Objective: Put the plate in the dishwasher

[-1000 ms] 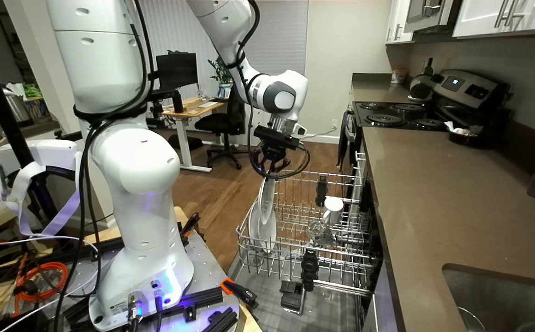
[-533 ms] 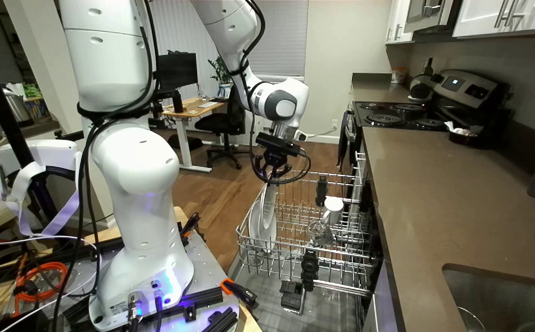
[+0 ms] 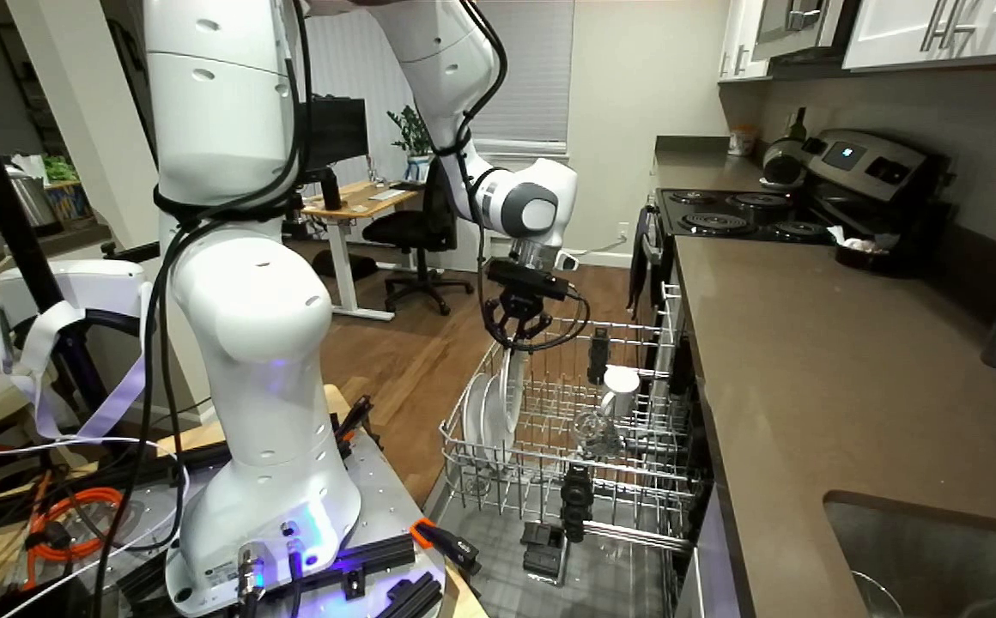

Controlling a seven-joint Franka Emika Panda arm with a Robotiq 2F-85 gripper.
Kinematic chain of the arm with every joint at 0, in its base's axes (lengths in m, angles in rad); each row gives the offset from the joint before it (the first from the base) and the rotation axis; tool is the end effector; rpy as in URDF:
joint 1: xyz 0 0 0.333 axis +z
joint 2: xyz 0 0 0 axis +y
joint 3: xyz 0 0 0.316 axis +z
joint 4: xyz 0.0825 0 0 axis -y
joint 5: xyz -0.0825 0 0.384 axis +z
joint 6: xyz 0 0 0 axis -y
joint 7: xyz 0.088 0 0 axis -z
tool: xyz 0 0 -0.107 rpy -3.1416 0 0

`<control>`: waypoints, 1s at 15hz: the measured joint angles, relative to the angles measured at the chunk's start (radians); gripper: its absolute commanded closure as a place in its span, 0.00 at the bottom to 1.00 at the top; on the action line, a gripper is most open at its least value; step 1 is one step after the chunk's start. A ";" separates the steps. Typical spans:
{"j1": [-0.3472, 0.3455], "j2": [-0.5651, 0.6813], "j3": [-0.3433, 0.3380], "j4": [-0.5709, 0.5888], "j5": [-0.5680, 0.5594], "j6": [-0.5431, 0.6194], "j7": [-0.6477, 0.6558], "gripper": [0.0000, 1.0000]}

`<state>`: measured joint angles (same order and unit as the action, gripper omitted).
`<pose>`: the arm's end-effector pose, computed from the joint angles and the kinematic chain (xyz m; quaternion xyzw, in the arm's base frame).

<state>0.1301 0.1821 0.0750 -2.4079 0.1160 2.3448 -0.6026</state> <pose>0.4590 0.0982 0.2202 -0.9286 -0.3478 0.1112 0.0663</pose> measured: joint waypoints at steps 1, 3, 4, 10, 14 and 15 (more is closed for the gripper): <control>-0.002 0.010 0.001 0.002 -0.017 0.014 0.000 0.92; -0.009 0.030 0.006 0.010 -0.039 0.028 0.000 0.92; -0.013 0.039 0.008 0.015 -0.044 0.028 0.000 0.92; -0.028 0.089 0.018 0.048 -0.046 0.028 0.004 0.92; -0.029 0.113 0.019 0.063 -0.046 0.030 0.025 0.92; -0.029 0.117 0.020 0.064 -0.046 0.033 0.030 0.92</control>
<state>0.1010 0.2990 0.0955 -2.3443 0.0699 2.3778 -0.5724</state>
